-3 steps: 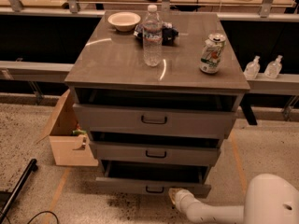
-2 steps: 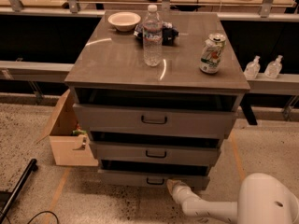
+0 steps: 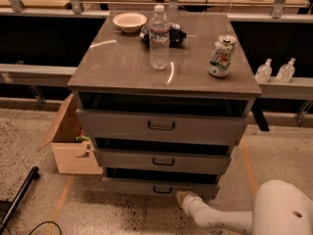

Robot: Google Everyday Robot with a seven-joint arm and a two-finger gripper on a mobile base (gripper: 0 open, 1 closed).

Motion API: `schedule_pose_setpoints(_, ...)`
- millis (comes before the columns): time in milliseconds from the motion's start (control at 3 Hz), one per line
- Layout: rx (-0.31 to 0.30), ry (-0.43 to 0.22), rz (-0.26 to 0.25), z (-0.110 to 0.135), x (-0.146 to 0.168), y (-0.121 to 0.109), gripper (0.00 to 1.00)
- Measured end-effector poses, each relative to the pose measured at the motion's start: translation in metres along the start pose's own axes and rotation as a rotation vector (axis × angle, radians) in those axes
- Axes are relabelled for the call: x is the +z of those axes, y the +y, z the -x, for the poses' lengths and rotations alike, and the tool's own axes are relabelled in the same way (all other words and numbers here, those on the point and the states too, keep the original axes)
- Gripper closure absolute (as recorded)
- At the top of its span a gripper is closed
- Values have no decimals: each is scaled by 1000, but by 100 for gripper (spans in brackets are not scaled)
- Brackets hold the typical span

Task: Close bottom drawer

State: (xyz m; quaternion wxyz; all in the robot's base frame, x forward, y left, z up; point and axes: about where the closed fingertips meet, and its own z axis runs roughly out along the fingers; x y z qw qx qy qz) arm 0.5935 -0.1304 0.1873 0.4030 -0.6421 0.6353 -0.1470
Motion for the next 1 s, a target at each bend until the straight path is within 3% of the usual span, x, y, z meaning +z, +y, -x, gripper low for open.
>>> schedule_pose_setpoints(667,66,-52,161,8,-58,31,100)
schedule_pose_setpoints(1000,63,-57,165,10,-56,32,82)
